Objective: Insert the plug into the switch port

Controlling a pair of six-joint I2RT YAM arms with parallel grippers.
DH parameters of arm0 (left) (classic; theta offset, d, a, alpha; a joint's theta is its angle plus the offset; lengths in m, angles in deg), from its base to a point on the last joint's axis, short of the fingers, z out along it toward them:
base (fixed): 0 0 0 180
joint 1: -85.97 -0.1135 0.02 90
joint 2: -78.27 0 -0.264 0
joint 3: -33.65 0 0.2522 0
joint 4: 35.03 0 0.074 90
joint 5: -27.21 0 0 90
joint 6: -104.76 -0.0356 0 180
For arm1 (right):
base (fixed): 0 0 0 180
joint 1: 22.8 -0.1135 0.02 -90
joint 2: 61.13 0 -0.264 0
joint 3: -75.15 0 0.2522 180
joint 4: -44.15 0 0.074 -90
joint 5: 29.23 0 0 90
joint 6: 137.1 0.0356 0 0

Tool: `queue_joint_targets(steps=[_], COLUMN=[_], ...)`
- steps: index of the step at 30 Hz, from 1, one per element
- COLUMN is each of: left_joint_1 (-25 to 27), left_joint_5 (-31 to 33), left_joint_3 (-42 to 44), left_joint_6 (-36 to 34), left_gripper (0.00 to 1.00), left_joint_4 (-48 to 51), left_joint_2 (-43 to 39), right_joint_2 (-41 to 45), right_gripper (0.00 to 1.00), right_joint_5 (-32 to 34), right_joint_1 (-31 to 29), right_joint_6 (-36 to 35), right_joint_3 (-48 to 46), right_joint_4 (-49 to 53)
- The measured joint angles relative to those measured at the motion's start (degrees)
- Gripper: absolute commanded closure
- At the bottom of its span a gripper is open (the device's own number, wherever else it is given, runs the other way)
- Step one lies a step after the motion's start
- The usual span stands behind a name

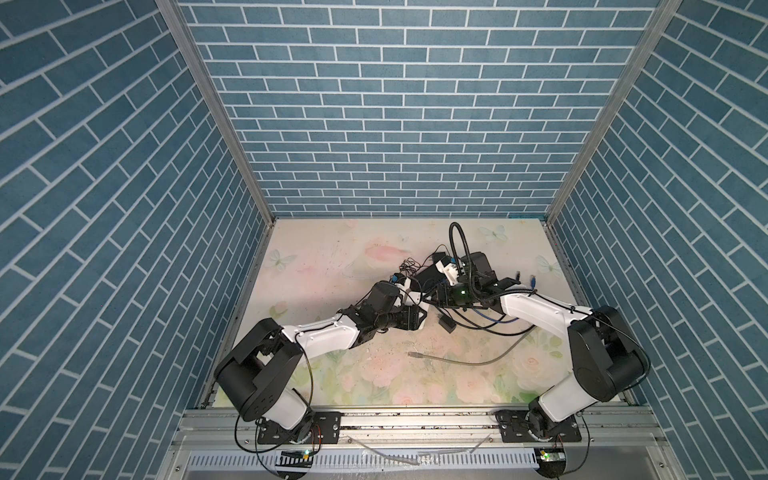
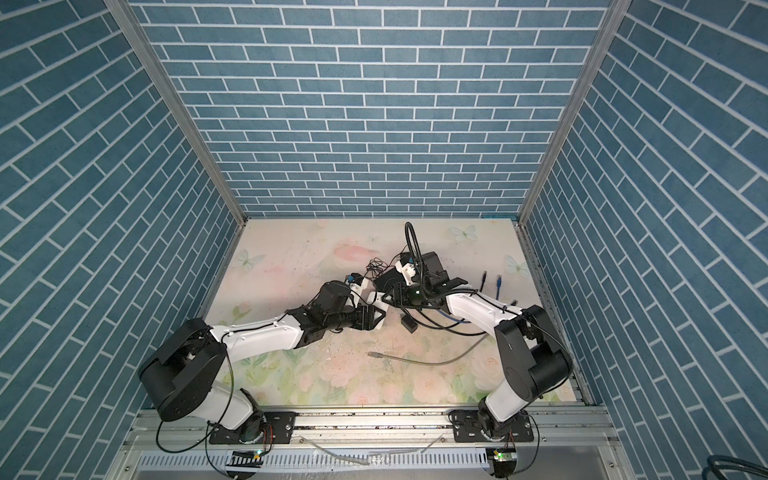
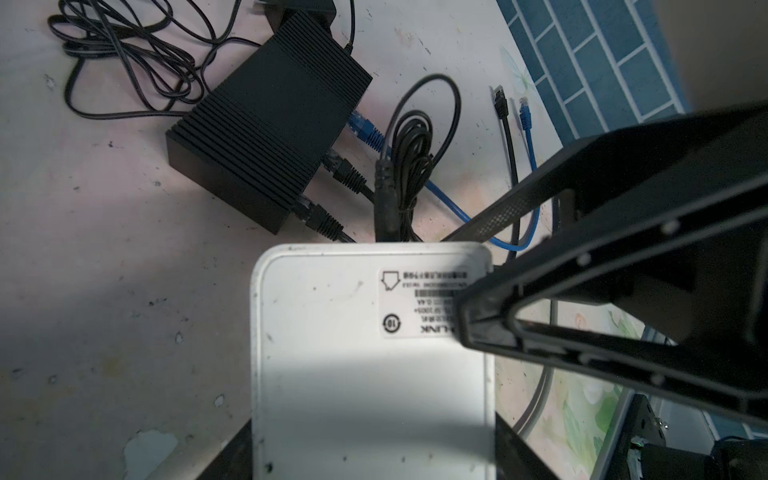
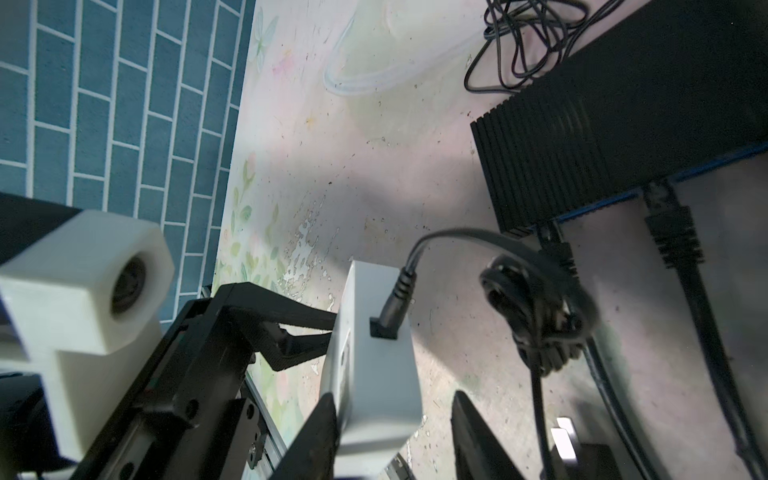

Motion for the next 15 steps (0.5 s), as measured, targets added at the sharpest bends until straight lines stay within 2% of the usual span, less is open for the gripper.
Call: queue_joint_targets(steps=[15], left_joint_1=[0.0], left_joint_5=[2.4], left_joint_3=[0.2], left_joint_6=[-1.0], left_gripper=[0.28], left_joint_4=[-0.6], left_joint_2=[1.4], right_joint_2=[-3.3], right_gripper=[0.89], right_joint_5=[-2.6], right_joint_1=[-0.1], right_joint_6=[7.5], right_joint_3=[0.1], right_joint_4=[-6.5])
